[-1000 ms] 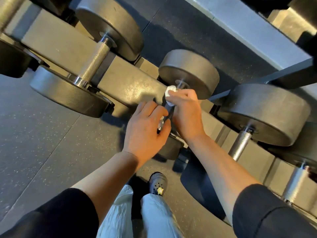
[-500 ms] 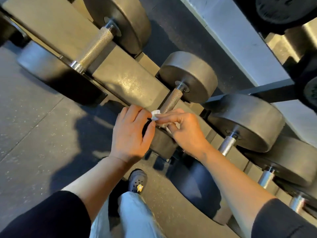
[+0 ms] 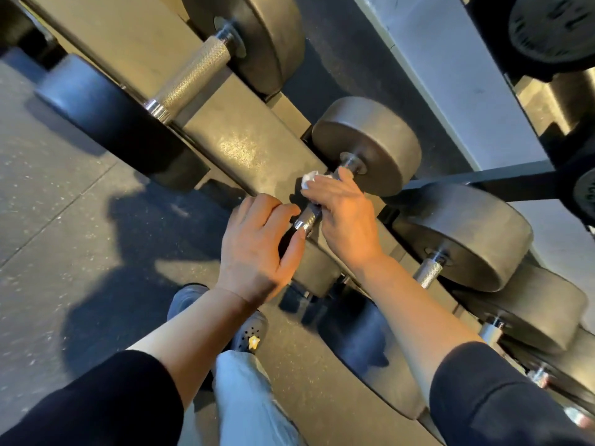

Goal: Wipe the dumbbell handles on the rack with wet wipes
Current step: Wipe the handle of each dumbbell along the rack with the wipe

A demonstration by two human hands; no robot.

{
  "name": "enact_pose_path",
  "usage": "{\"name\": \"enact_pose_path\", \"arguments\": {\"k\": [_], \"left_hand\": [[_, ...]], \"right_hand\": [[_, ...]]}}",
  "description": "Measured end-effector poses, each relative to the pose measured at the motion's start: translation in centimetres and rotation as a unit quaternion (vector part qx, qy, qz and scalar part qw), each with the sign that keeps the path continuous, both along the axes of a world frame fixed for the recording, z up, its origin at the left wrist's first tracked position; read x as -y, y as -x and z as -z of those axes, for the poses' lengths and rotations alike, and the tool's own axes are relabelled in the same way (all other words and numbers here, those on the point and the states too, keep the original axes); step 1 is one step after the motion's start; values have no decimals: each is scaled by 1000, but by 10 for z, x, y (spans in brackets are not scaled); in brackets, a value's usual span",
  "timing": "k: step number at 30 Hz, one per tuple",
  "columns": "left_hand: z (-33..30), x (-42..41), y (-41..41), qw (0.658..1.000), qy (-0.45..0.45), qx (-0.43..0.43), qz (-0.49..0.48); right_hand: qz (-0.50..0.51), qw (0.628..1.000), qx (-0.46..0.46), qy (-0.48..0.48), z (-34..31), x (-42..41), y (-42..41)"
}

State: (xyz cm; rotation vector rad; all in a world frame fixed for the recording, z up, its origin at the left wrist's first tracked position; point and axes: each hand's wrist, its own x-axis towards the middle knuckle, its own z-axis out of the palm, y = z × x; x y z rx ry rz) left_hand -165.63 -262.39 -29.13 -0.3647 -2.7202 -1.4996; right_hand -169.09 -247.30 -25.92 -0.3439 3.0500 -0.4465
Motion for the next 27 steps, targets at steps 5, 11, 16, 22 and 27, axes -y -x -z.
{"name": "enact_pose_path", "arguments": {"k": [5, 11, 16, 22, 27], "left_hand": [[-1, -1, 0, 1000, -4, -10, -6], [-2, -2, 0, 1000, -9, 5, -18], [-4, -3, -1, 1000, 10, 6, -22], [-6, -3, -2, 999, 30, 8, -19], [-12, -2, -2, 999, 49, 21, 0]], "right_hand": [[-19, 999, 36, 32, 9, -5, -6], [-21, 996, 42, 82, 11, -11, -10], [-8, 999, -29, 16, 11, -7, -7], [39, 999, 20, 24, 8, 1, -3], [59, 971, 112, 202, -2, -4, -14]]}}
